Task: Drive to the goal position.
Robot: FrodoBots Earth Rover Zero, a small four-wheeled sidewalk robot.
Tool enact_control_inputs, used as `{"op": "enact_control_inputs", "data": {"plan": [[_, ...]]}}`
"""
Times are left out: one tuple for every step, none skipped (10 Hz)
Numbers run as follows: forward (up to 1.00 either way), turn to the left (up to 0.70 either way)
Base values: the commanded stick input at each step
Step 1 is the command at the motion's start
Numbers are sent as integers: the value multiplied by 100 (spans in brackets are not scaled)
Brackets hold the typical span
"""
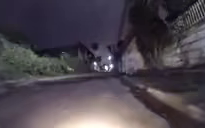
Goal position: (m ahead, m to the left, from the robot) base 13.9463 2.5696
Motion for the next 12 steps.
{"op": "enact_control_inputs", "data": {"plan": [[70, 0], [70, 0], [70, 0], [70, 0], [70, 0], [70, 0], [70, -5], [70, -14], [70, -24], [70, -34], [70, -35], [70, -35]]}}
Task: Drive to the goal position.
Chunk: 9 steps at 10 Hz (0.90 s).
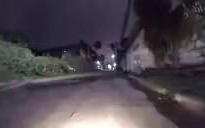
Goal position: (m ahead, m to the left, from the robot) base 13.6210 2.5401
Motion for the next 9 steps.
{"op": "enact_control_inputs", "data": {"plan": [[70, -35], [70, -35], [70, -35], [70, -35], [70, -11], [70, -2], [70, -5], [70, -8], [70, -11]]}}
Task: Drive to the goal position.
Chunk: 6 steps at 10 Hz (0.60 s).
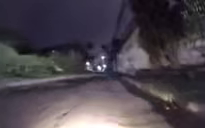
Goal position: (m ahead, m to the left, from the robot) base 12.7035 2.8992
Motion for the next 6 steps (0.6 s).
{"op": "enact_control_inputs", "data": {"plan": [[70, -14], [70, -17], [70, -20], [70, -23], [70, -26], [70, -26]]}}
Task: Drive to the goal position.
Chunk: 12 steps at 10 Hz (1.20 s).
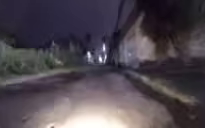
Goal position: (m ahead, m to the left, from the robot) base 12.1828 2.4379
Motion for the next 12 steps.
{"op": "enact_control_inputs", "data": {"plan": [[70, -22], [70, -18], [70, -13], [70, -9], [70, -5], [70, -1], [70, -9], [70, -20], [70, -31], [70, -26], [70, -13], [70, 0]]}}
